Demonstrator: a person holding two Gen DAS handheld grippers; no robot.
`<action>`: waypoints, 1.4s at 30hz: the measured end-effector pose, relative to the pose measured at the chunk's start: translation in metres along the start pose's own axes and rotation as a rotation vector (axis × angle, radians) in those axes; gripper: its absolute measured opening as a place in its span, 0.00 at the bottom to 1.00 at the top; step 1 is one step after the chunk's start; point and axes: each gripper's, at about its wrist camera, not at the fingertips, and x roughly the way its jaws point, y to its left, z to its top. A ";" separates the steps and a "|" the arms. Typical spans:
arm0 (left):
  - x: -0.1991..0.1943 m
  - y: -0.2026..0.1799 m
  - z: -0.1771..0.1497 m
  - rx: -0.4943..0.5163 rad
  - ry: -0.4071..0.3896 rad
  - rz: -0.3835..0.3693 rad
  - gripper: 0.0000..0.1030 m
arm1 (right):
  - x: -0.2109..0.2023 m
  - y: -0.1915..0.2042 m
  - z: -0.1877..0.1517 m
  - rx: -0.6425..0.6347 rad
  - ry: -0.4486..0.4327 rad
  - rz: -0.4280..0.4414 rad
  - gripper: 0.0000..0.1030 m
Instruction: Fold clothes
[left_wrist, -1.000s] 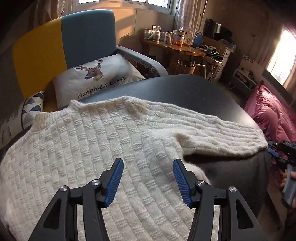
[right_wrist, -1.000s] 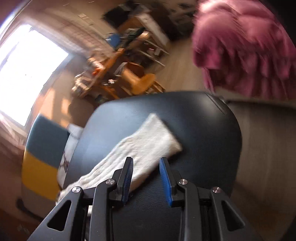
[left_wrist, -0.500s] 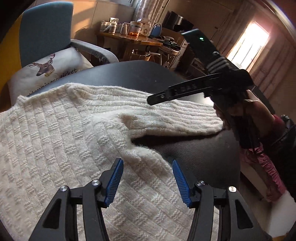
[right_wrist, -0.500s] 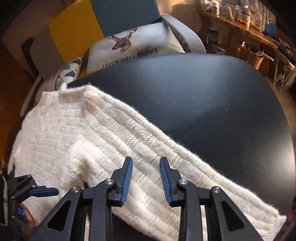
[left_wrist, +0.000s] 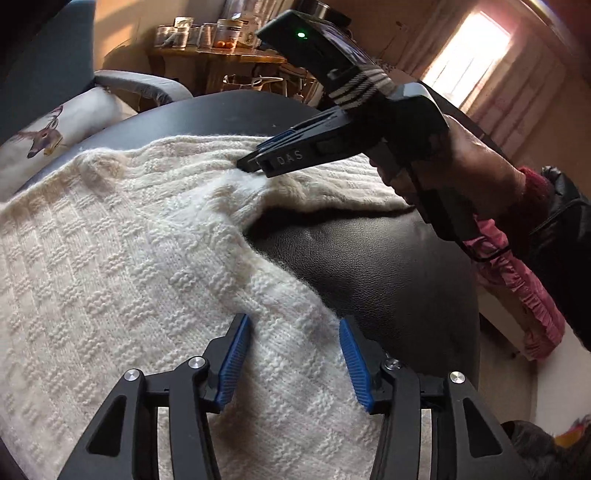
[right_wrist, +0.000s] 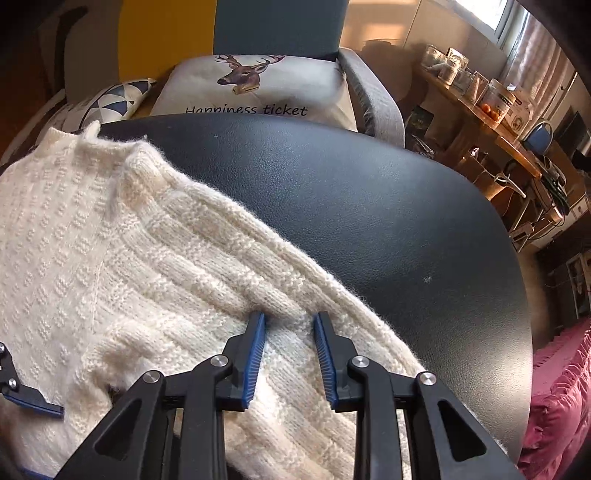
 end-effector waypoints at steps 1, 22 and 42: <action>-0.006 0.006 0.003 -0.053 -0.017 -0.053 0.48 | -0.003 -0.001 0.000 0.010 -0.004 0.008 0.26; 0.026 -0.044 0.002 -0.001 0.045 -0.078 0.50 | -0.024 -0.004 -0.055 0.166 -0.033 0.286 0.25; -0.049 0.006 -0.056 -0.318 -0.108 0.052 0.61 | -0.068 -0.224 -0.280 1.561 -0.439 0.351 0.30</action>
